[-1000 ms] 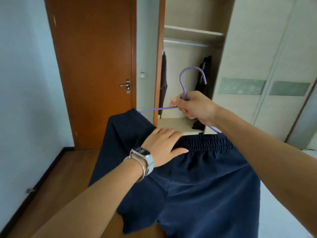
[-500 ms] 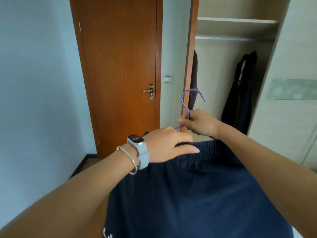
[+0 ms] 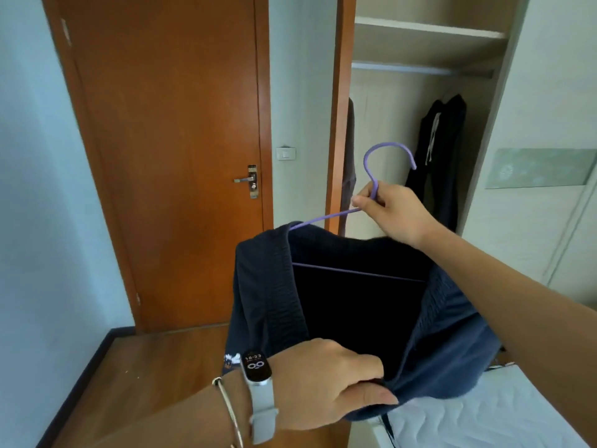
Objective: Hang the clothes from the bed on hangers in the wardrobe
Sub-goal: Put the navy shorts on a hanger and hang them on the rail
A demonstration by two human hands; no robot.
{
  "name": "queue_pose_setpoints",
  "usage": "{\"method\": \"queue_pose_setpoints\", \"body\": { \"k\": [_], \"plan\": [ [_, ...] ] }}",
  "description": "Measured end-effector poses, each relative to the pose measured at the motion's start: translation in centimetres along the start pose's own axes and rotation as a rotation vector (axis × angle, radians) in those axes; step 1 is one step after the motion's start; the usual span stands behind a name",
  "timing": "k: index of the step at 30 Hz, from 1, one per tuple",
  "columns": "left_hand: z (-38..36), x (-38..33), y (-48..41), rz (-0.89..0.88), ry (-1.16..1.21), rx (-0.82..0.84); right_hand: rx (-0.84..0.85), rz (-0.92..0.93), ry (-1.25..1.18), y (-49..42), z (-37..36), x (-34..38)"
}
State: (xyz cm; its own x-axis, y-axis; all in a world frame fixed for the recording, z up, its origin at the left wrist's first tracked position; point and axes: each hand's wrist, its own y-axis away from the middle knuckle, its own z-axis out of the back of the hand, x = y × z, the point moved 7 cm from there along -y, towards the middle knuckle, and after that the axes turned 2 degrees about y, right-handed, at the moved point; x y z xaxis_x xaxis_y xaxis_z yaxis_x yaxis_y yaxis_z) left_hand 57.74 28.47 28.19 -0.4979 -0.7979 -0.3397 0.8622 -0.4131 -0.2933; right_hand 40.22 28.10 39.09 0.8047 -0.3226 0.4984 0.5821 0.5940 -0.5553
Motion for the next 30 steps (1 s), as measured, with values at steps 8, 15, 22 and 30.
{"method": "queue_pose_setpoints", "body": {
  "k": [8, 15, 22, 30],
  "plan": [
    [12.1, 14.8, -3.1, -0.144, -0.371, -0.496, -0.063, -0.018, -0.08, -7.1, -1.0, 1.1],
    [20.7, 28.5, -9.4, 0.485, -0.401, -0.357, -0.126, -0.119, -0.144, -10.8, -1.6, -4.1],
    [15.3, 32.4, -20.5, 0.186, -0.172, -0.289, -0.246, -0.224, -0.054, -14.4, 0.7, -13.1],
    [12.7, 34.4, -32.6, 0.033, -0.094, -0.348, -0.254, -0.544, -0.064, -17.1, 4.6, -22.3]
  ]
}}
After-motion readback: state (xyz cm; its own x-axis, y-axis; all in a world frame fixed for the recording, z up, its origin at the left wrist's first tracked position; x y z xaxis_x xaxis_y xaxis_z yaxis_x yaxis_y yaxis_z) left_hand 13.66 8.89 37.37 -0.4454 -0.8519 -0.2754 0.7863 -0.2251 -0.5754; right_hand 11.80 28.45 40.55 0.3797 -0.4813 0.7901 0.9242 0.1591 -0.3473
